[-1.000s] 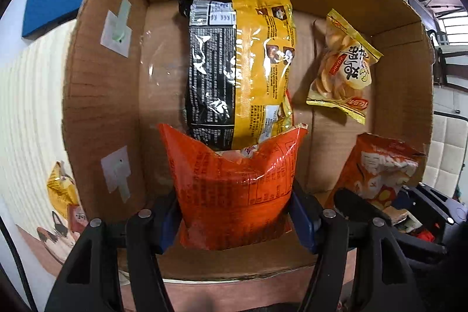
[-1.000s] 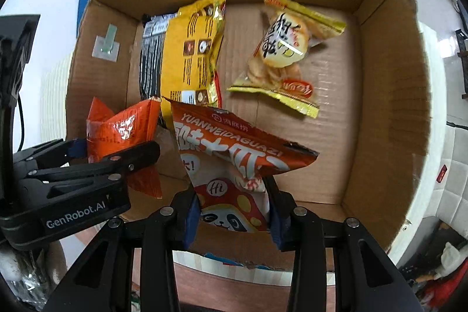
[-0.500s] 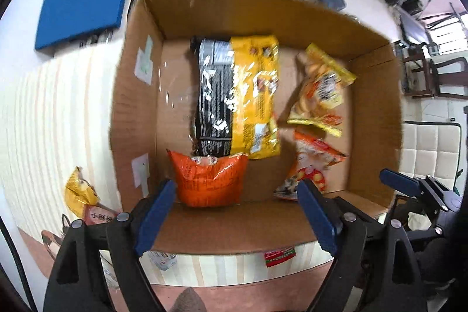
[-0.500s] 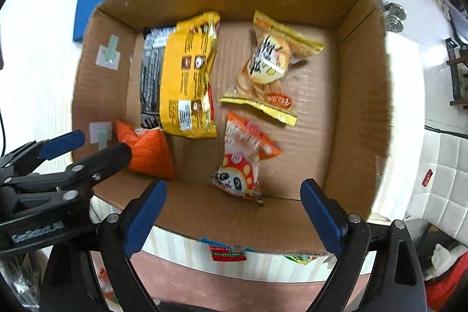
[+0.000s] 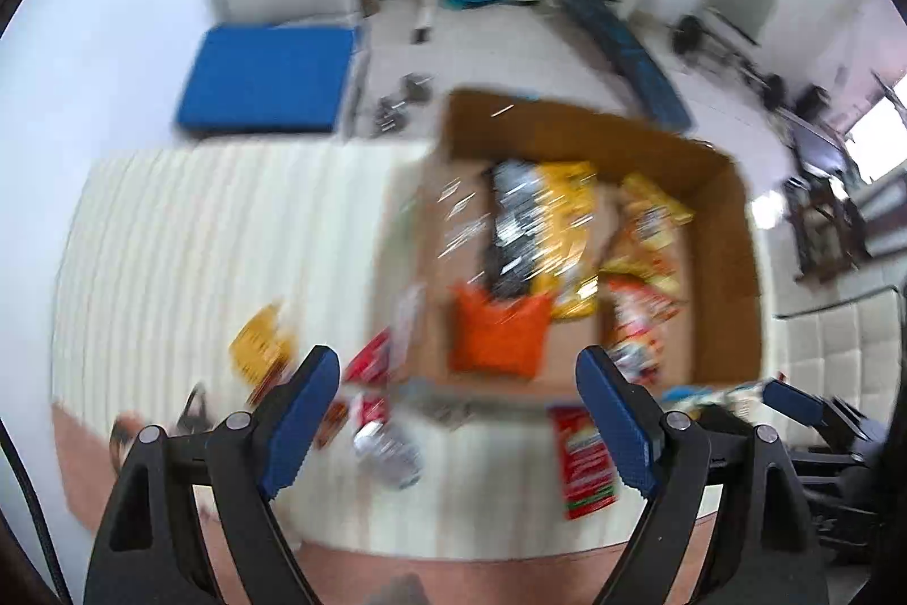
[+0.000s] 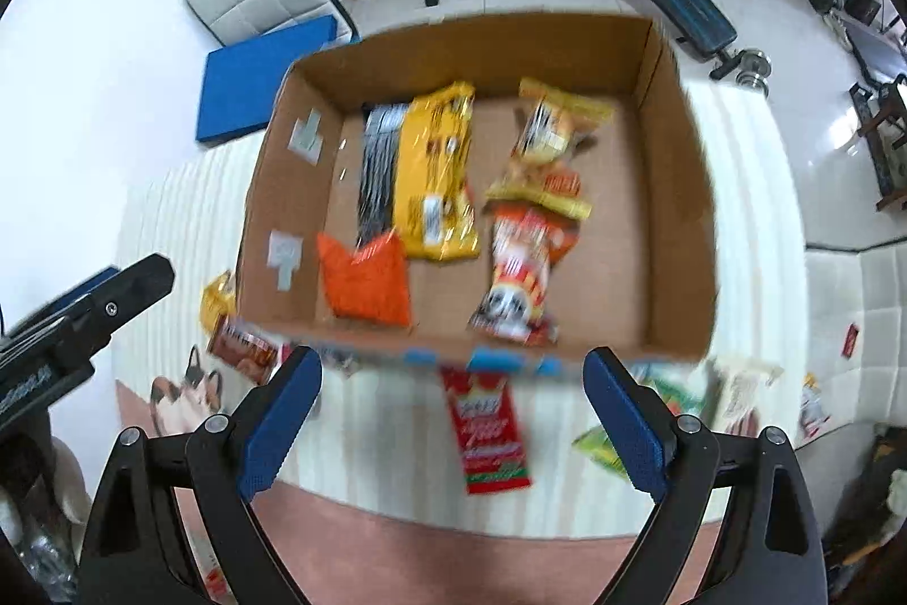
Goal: Organize snacks
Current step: 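Grasp the silver-red packet with the left tool while the right tool grasps the red spicy strip packet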
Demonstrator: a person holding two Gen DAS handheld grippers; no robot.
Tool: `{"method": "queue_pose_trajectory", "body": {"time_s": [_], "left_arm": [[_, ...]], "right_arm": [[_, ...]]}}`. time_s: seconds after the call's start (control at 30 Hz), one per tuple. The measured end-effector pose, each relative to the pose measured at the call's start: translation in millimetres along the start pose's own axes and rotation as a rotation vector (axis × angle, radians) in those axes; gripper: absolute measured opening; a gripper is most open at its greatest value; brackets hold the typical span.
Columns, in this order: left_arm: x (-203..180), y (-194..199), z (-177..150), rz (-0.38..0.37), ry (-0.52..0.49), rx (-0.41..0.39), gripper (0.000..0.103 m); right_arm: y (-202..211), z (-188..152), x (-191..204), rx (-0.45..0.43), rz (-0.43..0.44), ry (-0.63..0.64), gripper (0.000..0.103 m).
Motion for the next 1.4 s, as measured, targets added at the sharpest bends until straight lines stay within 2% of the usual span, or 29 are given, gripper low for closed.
{"method": "queue_pose_trajectory", "body": {"time_s": [0.03,0.1,0.3,0.5,0.7,0.73,0.77,0.8,0.93,1.0,1.13,1.27,1.33,1.4], "left_arm": [[9,-8,-9,0.009,0.013,0.015,0.085],[27,-36,-33,0.021,0.049,0.103,0.085],[50,-118,-79,-0.089,0.173,0.347,0.085],[37,-173,-91,-0.133,0.202,0.472,0.085],[21,-200,-87,-0.108,0.181,0.491,0.085],[20,-202,-87,-0.102,0.174,0.488,0.083],[19,-204,-87,-0.088,0.167,0.479,0.065],[18,-205,-89,-0.070,0.155,0.479,0.059],[16,-195,-94,-0.048,0.134,0.420,0.052],[16,-187,-99,-0.049,0.132,0.406,0.045],[17,-175,-113,-0.060,0.127,0.401,0.045],[17,-166,-132,-0.038,0.116,0.393,0.045],[14,-161,-143,-0.041,0.109,0.393,0.045],[8,-155,-154,-0.039,0.102,0.387,0.045]], "right_arm": [[-7,-12,-1,0.009,0.012,-0.013,0.096],[-21,-29,-5,0.030,0.027,-0.035,0.096],[-80,-71,-31,0.135,0.031,-0.124,0.096],[-105,-89,-52,0.164,-0.013,-0.162,0.096],[-115,-92,-63,0.161,-0.057,-0.173,0.096],[-117,-91,-65,0.164,-0.064,-0.175,0.096],[-120,-92,-67,0.168,-0.069,-0.178,0.096],[-124,-88,-66,0.171,-0.072,-0.179,0.096],[-138,-84,-69,0.183,-0.093,-0.173,0.096],[-146,-84,-71,0.199,-0.106,-0.166,0.096],[-164,-84,-73,0.230,-0.145,-0.137,0.095],[-177,-88,-68,0.246,-0.212,-0.083,0.083],[-178,-91,-64,0.241,-0.279,-0.025,0.070],[-179,-99,-56,0.230,-0.281,0.005,0.055]]}}
Point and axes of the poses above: each gripper's, at about its wrist camera, not at the fingertips, and y roughly against the way its jaws point, x to its left, z to its top, the point moved 5 cm from there along -y, roughly the way its jaws point, and after that the axes turned 14 degrees about z, right-handed, at the moved point
